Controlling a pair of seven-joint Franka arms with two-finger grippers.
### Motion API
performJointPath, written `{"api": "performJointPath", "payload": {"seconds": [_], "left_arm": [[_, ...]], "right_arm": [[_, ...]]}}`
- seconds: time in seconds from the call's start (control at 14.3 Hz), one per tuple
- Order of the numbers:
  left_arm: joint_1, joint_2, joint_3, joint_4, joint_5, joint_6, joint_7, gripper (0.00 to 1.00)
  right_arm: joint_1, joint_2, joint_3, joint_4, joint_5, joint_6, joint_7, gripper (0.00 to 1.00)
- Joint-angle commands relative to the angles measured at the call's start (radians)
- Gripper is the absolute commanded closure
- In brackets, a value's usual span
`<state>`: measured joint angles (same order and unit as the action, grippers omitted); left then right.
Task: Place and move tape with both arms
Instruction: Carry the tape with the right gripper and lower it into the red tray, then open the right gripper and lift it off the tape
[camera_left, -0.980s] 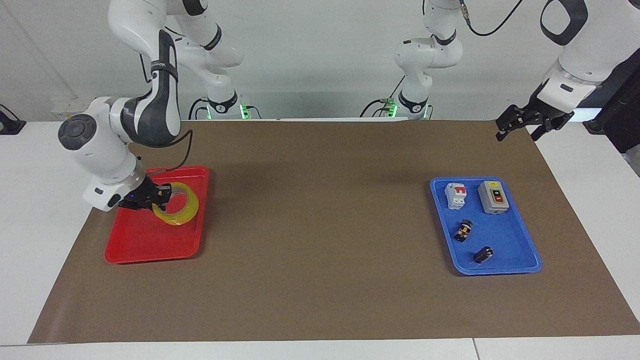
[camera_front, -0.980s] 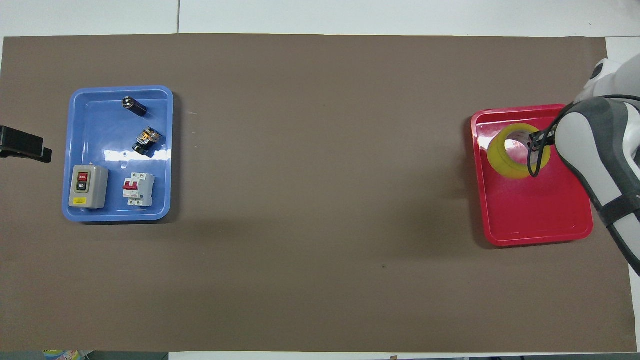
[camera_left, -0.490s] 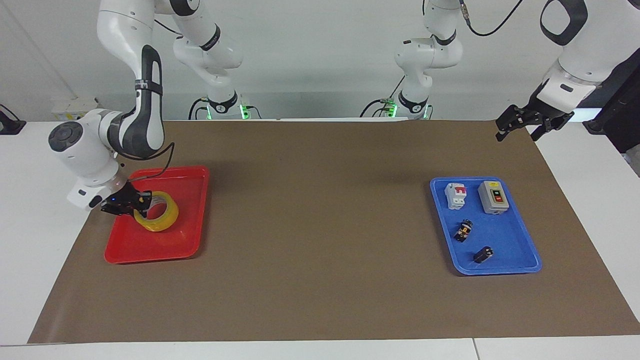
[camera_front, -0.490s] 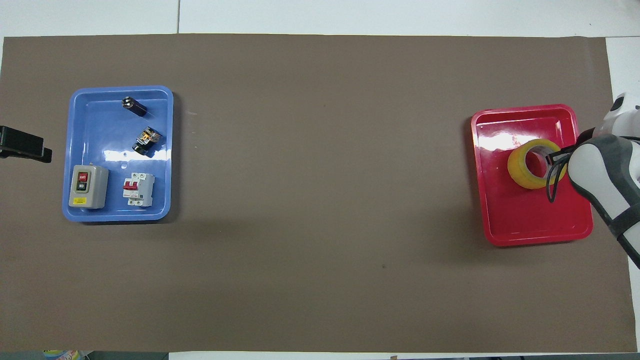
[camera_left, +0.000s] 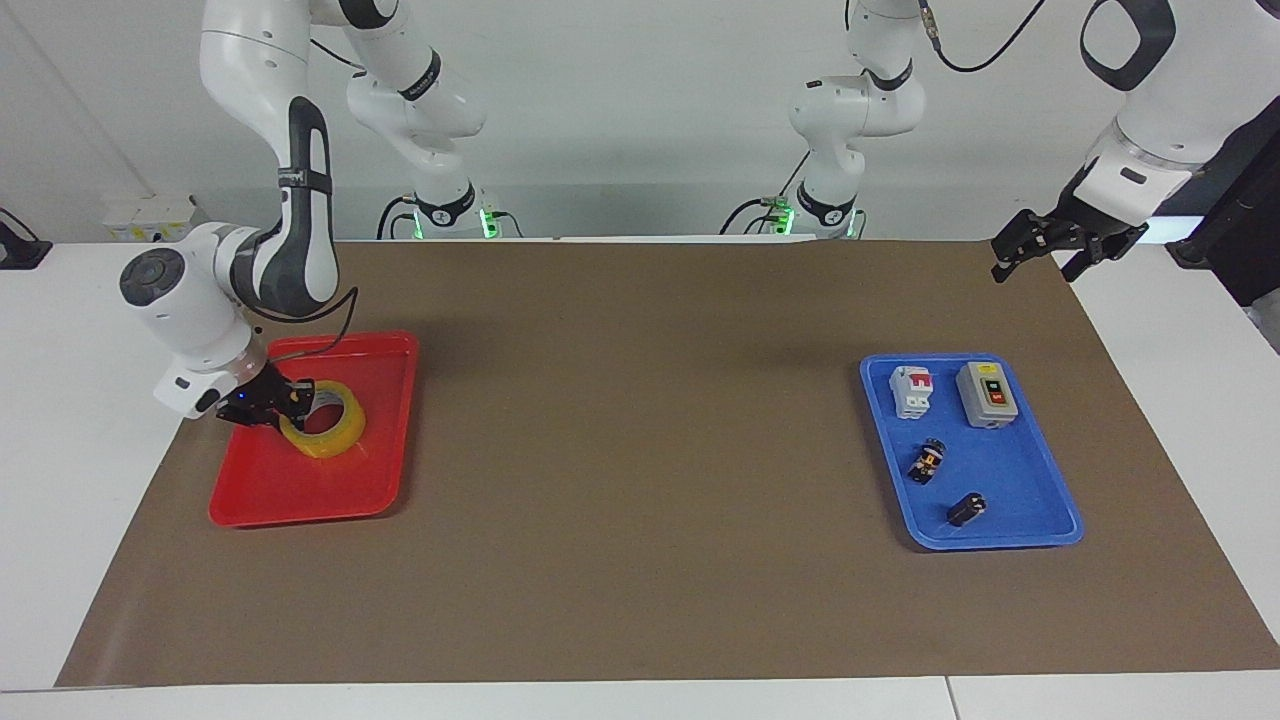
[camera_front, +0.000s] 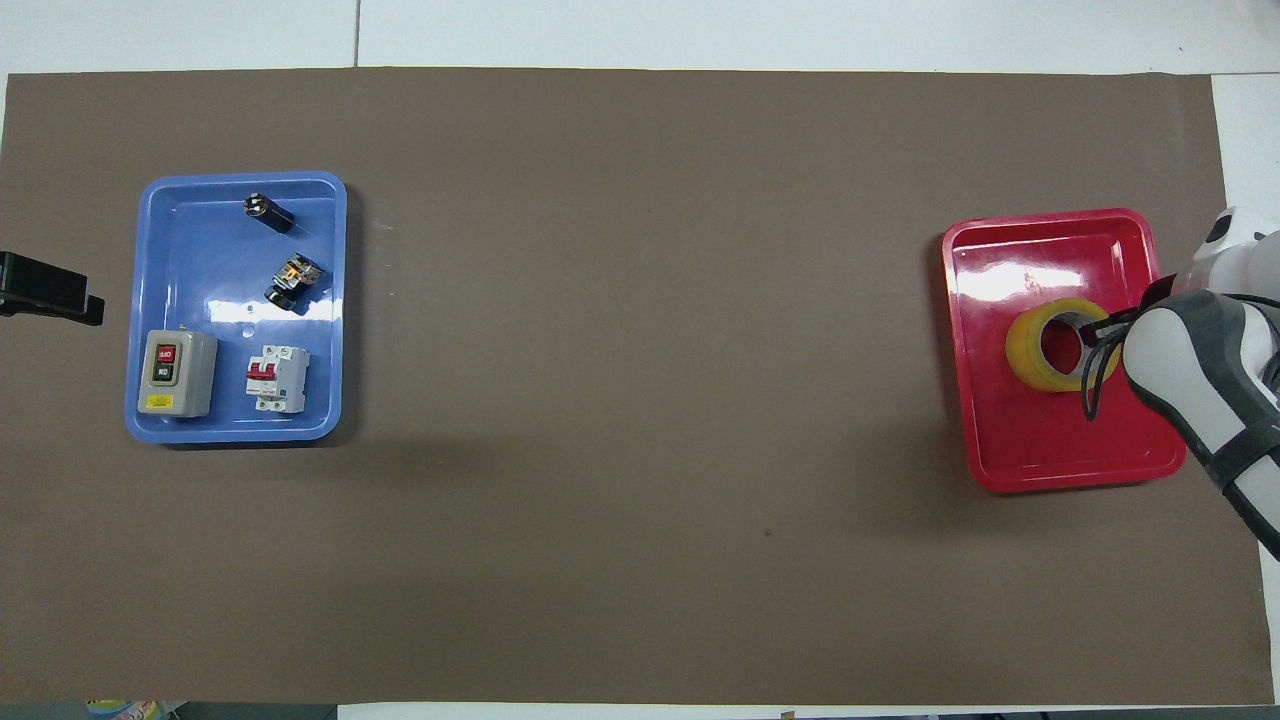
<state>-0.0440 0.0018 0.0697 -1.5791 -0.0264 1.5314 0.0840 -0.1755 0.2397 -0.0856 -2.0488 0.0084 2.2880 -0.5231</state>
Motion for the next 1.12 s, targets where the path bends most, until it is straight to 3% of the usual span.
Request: {"api": "performJointPath", "payload": {"seconds": [0.0,0.42,0.56,0.91,1.05], "left_arm": [[0.013,-0.014,-0.008,-0.013,-0.010,0.012,0.016,0.00],[0.013,-0.014,-0.008,-0.013,-0.010,0.012,0.016,0.00],[0.013,-0.014,-0.010,-0.013,-0.010,0.012,0.016,0.00],[0.013,-0.014,-0.008,-0.013,-0.010,0.012,0.016,0.00],[0.013,-0.014,-0.008,-0.013,-0.010,0.012,0.016,0.00]], "right_arm": [[0.001,-0.056,0.021,0.030,-0.002,-0.072,0.011,0.00],[0.097,-0.073,0.026,0.382,-0.005,-0.520,0.233,0.00],[0.117,-0.108,0.026,0.447,-0.005,-0.634,0.296,0.00],[0.099,-0.267,0.012,0.454,-0.001,-0.780,0.324,0.00],[0.085,-0.290,0.012,0.449,-0.007,-0.805,0.324,0.00]]}}
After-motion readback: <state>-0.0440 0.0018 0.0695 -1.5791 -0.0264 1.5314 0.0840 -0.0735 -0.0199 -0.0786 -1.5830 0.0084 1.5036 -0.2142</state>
